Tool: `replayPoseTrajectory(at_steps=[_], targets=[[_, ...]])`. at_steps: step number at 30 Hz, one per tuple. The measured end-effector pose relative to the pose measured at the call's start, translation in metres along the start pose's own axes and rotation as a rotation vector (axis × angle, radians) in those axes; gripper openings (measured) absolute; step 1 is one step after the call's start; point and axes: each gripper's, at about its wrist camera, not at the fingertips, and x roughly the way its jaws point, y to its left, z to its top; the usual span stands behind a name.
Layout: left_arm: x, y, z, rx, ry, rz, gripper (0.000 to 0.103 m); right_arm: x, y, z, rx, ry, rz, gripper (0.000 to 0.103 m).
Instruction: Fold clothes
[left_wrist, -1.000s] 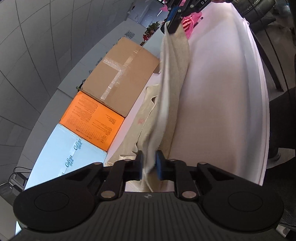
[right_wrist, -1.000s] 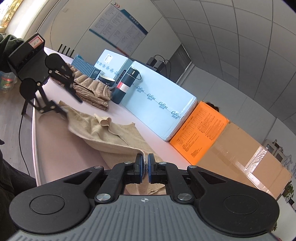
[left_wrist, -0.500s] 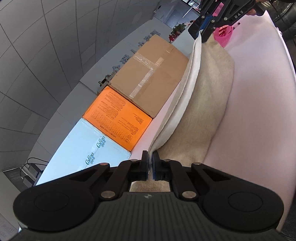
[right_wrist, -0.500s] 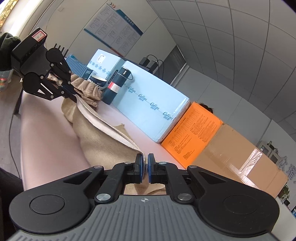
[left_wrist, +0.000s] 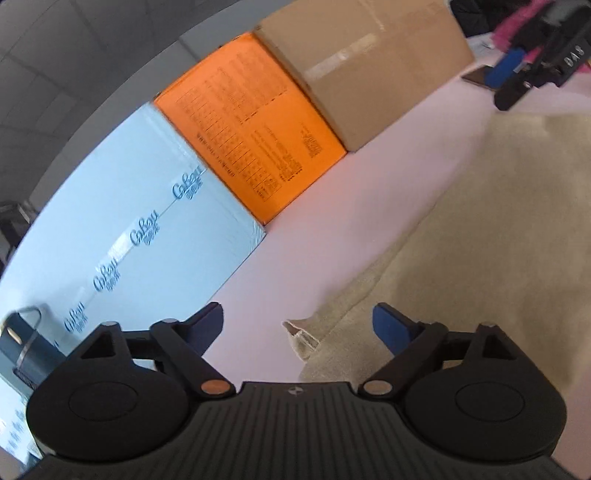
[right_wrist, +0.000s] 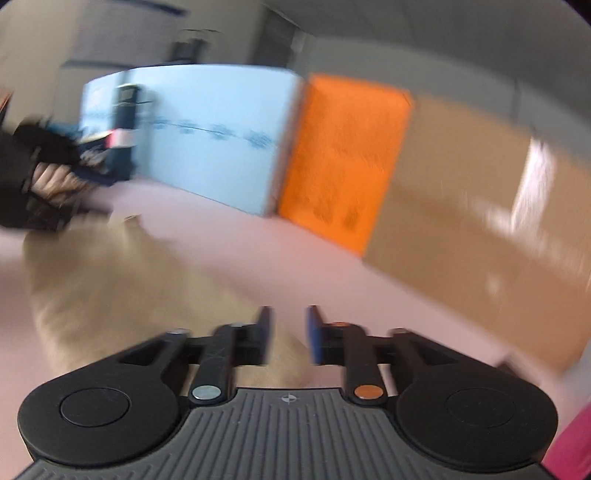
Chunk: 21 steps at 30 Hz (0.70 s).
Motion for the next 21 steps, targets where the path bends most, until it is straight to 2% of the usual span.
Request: replayPoseTrajectory(at_steps=[2, 3, 5, 7, 8, 10, 12, 15, 21], targets=[[0.009, 0.008, -0.004, -0.111, 0.014, -0.006, 0.088, 0.009, -0.021, -0.009, 0.166, -0.030, 0.030, 0.062], [0.013, 0.009, -0.008, -0.157, 0.018, -0.007, 0.088, 0.009, -0.024, -0.010, 0.190, -0.042, 0.038, 0.071], [0.023, 0.012, -0.017, -0.245, 0.021, -0.008, 0.088, 0.007, -0.026, -0.011, 0.206, -0.062, 0.051, 0.078], [0.027, 0.016, -0.023, -0.285, 0.039, 0.004, 0.091, 0.004, -0.029, -0.012, 0.221, -0.083, 0.065, 0.089], [0.027, 0.019, -0.023, -0.295, 0.033, 0.018, 0.092, 0.003, -0.030, -0.012, 0.228, -0.093, 0.072, 0.103], [0.029, 0.022, -0.025, -0.308, 0.023, 0.022, 0.103, 0.001, -0.032, -0.013, 0.243, -0.113, 0.085, 0.103], [0.041, 0.024, -0.024, -0.305, 0.071, 0.018, 0.103, -0.002, -0.034, -0.014, 0.259, -0.134, 0.098, 0.103], [0.043, 0.025, -0.025, -0.310, 0.072, 0.036, 0.103, -0.005, -0.037, -0.015, 0.281, -0.165, 0.119, 0.103], [0.043, 0.023, -0.026, -0.297, 0.089, 0.101, 0.103, -0.001, -0.038, -0.016, 0.294, -0.145, 0.122, 0.103]])
